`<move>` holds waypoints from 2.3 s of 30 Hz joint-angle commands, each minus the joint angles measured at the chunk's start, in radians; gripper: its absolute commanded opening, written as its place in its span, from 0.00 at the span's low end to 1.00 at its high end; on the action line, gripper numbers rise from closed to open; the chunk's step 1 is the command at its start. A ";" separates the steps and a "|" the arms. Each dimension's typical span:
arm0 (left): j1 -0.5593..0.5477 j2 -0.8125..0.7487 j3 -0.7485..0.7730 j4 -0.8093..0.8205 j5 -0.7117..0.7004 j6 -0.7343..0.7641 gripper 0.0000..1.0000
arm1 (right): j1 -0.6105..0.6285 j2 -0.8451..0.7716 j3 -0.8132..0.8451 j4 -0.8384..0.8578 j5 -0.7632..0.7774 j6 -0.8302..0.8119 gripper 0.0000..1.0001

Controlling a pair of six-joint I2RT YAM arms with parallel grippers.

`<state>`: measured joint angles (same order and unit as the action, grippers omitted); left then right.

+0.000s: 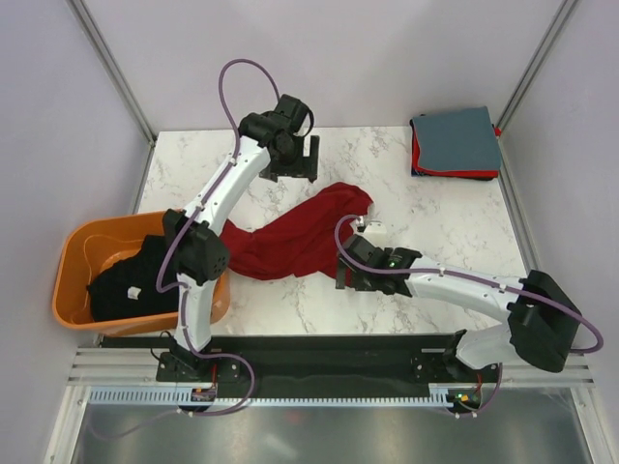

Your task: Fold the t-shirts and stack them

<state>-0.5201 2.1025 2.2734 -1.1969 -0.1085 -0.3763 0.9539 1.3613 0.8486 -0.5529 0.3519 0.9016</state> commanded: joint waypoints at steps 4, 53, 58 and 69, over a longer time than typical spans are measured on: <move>0.019 -0.191 -0.178 0.062 0.011 0.025 1.00 | -0.069 0.090 0.035 0.085 -0.051 -0.082 0.87; 0.005 -1.023 -0.742 0.105 0.154 -0.164 0.95 | -0.366 -0.106 1.291 -0.726 0.476 -0.285 0.00; -0.060 -1.001 -0.784 0.117 0.144 -0.188 0.92 | -0.368 -0.129 1.169 -0.725 0.406 -0.274 0.00; -0.427 -0.937 -1.055 0.218 -0.037 -0.404 0.80 | -0.368 -0.398 0.427 -0.515 0.216 -0.162 0.00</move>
<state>-0.8783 1.1709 1.3018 -1.0252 -0.0738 -0.6514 0.5888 1.0248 1.3285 -1.1419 0.5957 0.6922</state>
